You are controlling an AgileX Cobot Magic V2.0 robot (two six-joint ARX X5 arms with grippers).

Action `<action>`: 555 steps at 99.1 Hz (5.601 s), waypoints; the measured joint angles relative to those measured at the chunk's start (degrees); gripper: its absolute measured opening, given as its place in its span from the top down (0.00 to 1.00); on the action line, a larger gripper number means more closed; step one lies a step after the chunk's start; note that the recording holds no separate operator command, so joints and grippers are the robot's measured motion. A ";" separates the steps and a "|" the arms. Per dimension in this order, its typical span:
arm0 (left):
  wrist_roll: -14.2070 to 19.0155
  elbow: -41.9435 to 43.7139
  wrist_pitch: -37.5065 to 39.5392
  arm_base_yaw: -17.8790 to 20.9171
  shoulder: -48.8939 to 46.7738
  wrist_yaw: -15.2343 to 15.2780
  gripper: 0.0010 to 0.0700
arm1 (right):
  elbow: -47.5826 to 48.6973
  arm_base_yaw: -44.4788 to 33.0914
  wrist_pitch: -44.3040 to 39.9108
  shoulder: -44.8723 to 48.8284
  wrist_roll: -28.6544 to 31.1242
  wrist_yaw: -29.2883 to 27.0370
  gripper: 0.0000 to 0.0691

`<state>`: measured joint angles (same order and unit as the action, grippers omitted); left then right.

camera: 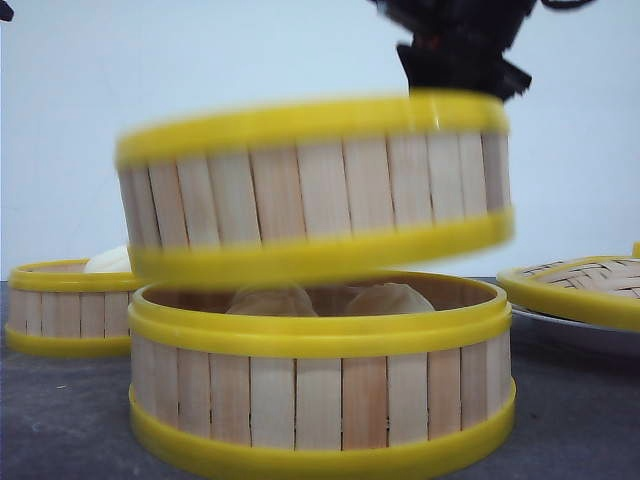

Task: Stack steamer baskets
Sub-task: 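Lower the basket onto the front basket and open the right gripper, then raise the right gripper away from the stack, then lower the left gripper onto the rim of the basket beside the stack and close, then lift the basket with the left gripper and set it atop the stack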

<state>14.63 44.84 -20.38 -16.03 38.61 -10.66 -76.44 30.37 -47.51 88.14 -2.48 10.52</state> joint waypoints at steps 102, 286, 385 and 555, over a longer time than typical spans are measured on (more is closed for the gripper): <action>0.00 0.00 0.00 0.00 0.00 0.00 0.38 | 3.80 0.00 3.63 1.70 1.36 -1.55 0.85; -3.10 11.54 -1.25 12.66 44.92 12.50 0.51 | 3.74 9.44 -5.79 -48.61 13.09 -16.81 0.47; -1.68 18.97 -8.33 12.74 56.17 16.39 0.91 | 3.74 9.44 -5.51 -48.61 13.20 -18.27 0.47; -3.48 33.55 -26.67 -10.43 33.75 -2.05 0.97 | 3.74 9.44 -5.46 -48.63 11.23 -19.78 0.47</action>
<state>11.16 78.39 -47.05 -26.46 72.36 -12.71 -72.71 39.81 -52.97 39.51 8.75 -9.26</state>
